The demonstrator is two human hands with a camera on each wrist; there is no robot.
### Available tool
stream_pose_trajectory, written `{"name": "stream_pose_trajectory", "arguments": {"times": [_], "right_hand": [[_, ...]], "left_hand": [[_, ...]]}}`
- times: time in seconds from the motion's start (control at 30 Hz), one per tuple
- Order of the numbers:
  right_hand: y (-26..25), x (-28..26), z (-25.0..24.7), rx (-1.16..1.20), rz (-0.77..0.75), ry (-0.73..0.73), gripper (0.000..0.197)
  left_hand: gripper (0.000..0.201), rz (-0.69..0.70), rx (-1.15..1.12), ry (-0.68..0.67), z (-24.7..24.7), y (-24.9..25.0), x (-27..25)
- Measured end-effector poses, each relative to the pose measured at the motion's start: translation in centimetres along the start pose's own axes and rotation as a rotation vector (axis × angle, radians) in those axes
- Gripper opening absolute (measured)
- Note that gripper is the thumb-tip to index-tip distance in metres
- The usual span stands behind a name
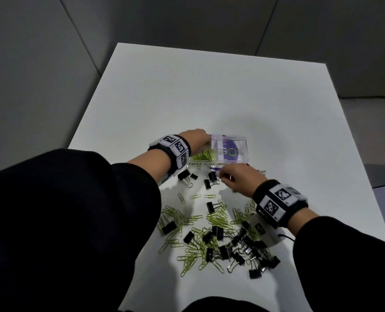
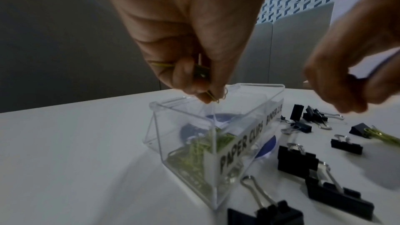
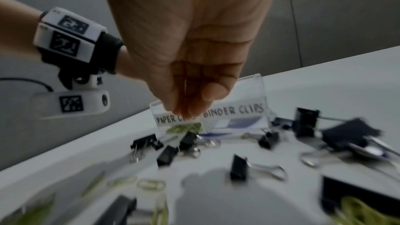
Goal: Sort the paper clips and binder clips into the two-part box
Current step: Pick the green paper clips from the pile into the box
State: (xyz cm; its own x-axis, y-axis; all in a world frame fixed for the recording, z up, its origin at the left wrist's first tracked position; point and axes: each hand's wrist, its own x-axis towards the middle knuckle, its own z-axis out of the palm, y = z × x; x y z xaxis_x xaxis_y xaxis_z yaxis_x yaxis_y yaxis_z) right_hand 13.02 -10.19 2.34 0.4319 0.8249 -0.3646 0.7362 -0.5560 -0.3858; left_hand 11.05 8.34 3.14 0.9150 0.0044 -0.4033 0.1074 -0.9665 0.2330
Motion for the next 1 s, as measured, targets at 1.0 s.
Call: {"name": "stream_pose_trajectory", "arguments": {"times": [1.0], "right_hand": [[-0.1, -4.5, 7.5, -0.168, 0.062, -0.133, 0.022]], "left_hand": [[0.034, 0.031, 0.097, 0.048, 11.4, 5.5, -8.7]]}}
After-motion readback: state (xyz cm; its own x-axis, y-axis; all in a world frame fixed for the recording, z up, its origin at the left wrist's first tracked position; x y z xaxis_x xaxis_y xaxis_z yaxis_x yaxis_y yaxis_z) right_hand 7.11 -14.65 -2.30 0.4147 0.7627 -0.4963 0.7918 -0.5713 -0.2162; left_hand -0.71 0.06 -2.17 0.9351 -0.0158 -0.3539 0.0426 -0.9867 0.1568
